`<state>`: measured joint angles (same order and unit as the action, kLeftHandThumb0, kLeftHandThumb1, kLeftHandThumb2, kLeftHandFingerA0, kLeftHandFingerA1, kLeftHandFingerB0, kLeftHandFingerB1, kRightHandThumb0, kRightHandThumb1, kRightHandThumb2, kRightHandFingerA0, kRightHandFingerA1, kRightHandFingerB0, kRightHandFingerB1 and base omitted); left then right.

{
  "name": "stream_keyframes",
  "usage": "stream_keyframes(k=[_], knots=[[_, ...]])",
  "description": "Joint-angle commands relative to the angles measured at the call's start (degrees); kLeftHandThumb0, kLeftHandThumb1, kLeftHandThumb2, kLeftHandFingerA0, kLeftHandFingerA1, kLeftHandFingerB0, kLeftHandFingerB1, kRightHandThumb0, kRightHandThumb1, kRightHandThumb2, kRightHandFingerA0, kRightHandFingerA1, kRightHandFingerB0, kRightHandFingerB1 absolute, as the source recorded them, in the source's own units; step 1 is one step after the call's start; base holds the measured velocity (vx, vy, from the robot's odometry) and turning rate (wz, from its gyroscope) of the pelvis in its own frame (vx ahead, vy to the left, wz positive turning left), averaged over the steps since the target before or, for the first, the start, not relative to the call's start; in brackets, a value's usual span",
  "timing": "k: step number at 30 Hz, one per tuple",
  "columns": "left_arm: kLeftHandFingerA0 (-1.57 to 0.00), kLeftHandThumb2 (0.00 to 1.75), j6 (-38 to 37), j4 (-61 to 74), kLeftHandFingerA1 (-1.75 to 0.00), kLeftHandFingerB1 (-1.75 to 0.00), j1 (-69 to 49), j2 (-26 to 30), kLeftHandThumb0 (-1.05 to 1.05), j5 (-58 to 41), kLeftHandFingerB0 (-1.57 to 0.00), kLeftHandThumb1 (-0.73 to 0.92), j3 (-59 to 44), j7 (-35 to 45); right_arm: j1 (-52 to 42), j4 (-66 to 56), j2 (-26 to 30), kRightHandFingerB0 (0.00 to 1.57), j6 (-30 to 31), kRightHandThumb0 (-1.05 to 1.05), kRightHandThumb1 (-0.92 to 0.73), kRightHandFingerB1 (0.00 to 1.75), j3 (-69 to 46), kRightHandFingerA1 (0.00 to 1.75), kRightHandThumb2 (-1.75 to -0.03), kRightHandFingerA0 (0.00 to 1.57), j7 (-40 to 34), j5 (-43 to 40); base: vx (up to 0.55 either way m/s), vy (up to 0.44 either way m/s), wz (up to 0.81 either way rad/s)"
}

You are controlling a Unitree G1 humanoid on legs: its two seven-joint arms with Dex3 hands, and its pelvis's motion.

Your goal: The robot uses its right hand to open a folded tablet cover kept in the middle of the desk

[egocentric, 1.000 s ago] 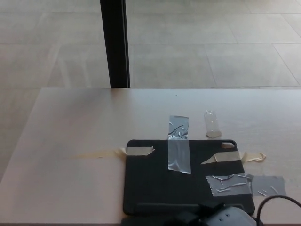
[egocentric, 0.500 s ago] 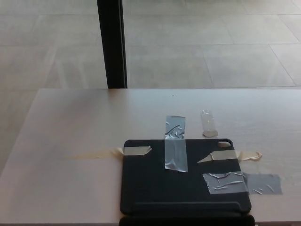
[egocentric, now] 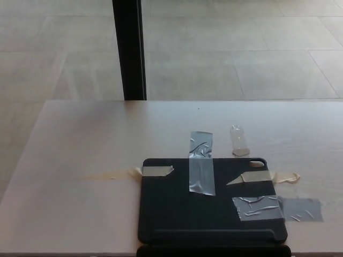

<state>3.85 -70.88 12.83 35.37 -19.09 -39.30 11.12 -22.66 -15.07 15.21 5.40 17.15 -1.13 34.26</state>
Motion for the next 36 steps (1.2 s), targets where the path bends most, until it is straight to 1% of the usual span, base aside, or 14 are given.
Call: stream_keyframes(k=[1, 3, 4, 5, 6, 7, 9, 12, 13, 23, 27, 28, 30, 36], knots=[[-0.6, 0.68, 1.28, -0.77, -0.76, -0.61, -0.5, 1.1, -0.79, -1.57, -0.36, 0.91, -0.25, 0.76, -0.07, -6.24, 1.0, 0.39, -0.41, -0.74, -0.78, 0.55, -8.83, 0.68, -1.15, 0.59, 6.59, -13.53, 0.0, 0.0, 0.0], [-0.65, 0.68, 1.06, -0.73, -0.78, -0.6, -0.86, 1.16, -0.8, -1.35, -0.37, 0.9, -0.07, 0.73, 2.25, -10.75, 2.23, 0.37, 2.85, -0.83, -0.79, 0.47, -16.29, 0.62, -0.91, 0.59, 10.37, -20.46, 0.0, 0.0, 0.0], [-0.66, 0.67, 0.97, -0.57, -0.77, -0.61, -1.16, 1.18, -0.81, -1.26, -0.37, 0.9, 0.01, 0.69, 5.12, -12.01, 3.92, 0.34, 3.54, -0.78, -0.77, 0.53, -23.3, 0.65, -1.14, 0.55, 12.93, -27.3, 0.0, 0.0, 0.0], [-0.65, 0.67, 0.96, -0.63, -0.77, -0.61, -1.29, 1.24, -0.81, -1.17, -0.37, 0.9, 0.08, 0.75, 7.35, -12.94, 2.83, 0.45, 5.45, -0.86, -0.92, 0.42, -27.29, 0.55, -0.71, 0.67, 11.82, -30.28, 0.0, 0.0, 0.0], [-0.66, 0.67, 0.77, -0.64, -0.76, -0.6, -1.39, 1.22, -0.81, -0.98, -0.37, 0.9, 0.24, 0.7, 9.19, -11.57, 4.85, 0.4, 3.34, -0.79, -0.92, 0.44, -30.29, 0.58, -0.77, 0.62, 11.96, -31.41, 0.0, 0.0, 0.0], [-0.67, 0.67, 0.75, -0.62, -0.77, -0.6, -1.45, 1.19, -0.81, -0.91, -0.37, 0.9, 0.3, 0.61, 11.17, -11.26, 5.6, 0.4, 4.38, -0.79, -0.74, 0.54, -33.41, 0.65, -1.1, 0.58, 12.21, -33.64, 0.0, 0.0, 0.0], [-0.67, 0.66, 0.83, -0.51, -0.77, -0.6, -1.77, 1.1, -0.81, -0.63, -0.37, 0.9, 0.53, -0.09, 17.14, -11.04, 9.31, 0.36, 11.31, -0.79, -0.73, 0.53, -44.63, 0.65, -1.1, 0.62, 13.07, -39.85, 0.0, 0.0, 0.0], [-0.66, 0.67, 0.84, -0.8, -0.76, -0.6, -2.18, 1.1, -0.81, -0.64, -0.38, 0.9, 0.44, -0.38, 21.57, -2.11, 12.44, 0.39, 8.57, -0.66, -0.6, 0.56, -53.2, 0.69, -0.97, 0.7, 11.45, -44.05, 0.0, 0.0, 0.0], [-0.65, 0.67, 0.76, -0.93, -0.76, -0.6, -2.26, 1.05, -0.81, -0.49, -0.38, 0.9, 0.58, -0.32, 22.35, 0.76, 13.4, 0.5, 8.23, -0.62, -0.73, 0.44, -55.88, 0.6, -0.62, 0.8, 11.44, -45.39, 0.0, 0.0, 0.0], [-0.67, 0.67, 0.41, -1.01, -0.78, -0.62, -3.54, 0.31, -0.8, -0.71, -0.38, 0.9, 0.43, 0.14, 24.17, 26.04, 15.29, 0.56, 10.39, -0.66, -0.59, 0.5, -74.22, 0.64, -0.58, 0.97, 3.65, -48.74, 0.0, 0.0, 0.0], [-0.75, 0.65, 0.77, -1.44, -0.82, -0.64, -3.37, -0.19, -0.78, -1.18, -0.4, 0.87, -0.08, -0.85, 25.24, 44.18, 12.73, 0.62, 2.76, -0.57, -0.57, 0.51, -81.64, 0.58, -0.58, 0.9, 0.87, -55.69, 0.0, 0.0, 0.0], [-0.75, 0.65, 0.76, -1.44, -0.82, -0.64, -3.38, -0.21, -0.78, -1.21, -0.4, 0.87, -0.11, -0.85, 25.46, 44.51, 12.85, 0.49, 2.65, -0.54, -0.63, 0.68, -81.79, 0.76, -0.58, 0.73, 1.05, -55.55, 0.0, 0.0, 0.0], [-0.72, 0.65, 0.45, -1.12, -0.82, -0.64, -3.6, -0.59, -0.77, -1.39, -0.4, 0.87, -0.28, -1.06, 28.24, 45.89, 8.87, 0.77, 3.92, -0.62, -0.51, 0.59, -87.22, 0.67, -0.56, 0.96, -6.72, -59.98, 0.0, 0.0, 0.0], [-0.68, 0.66, 0.41, -1.31, -0.79, -0.62, -3.91, -0.47, -0.75, -1.64, -0.39, 0.87, -0.56, -0.49, 28.97, 51.86, 6.72, 0.71, 0.64, -0.57, -0.53, 0.63, -89.74, 0.71, -0.56, 0.87, -10.4, -59.1, 0.0, 0.0, 0.0]])
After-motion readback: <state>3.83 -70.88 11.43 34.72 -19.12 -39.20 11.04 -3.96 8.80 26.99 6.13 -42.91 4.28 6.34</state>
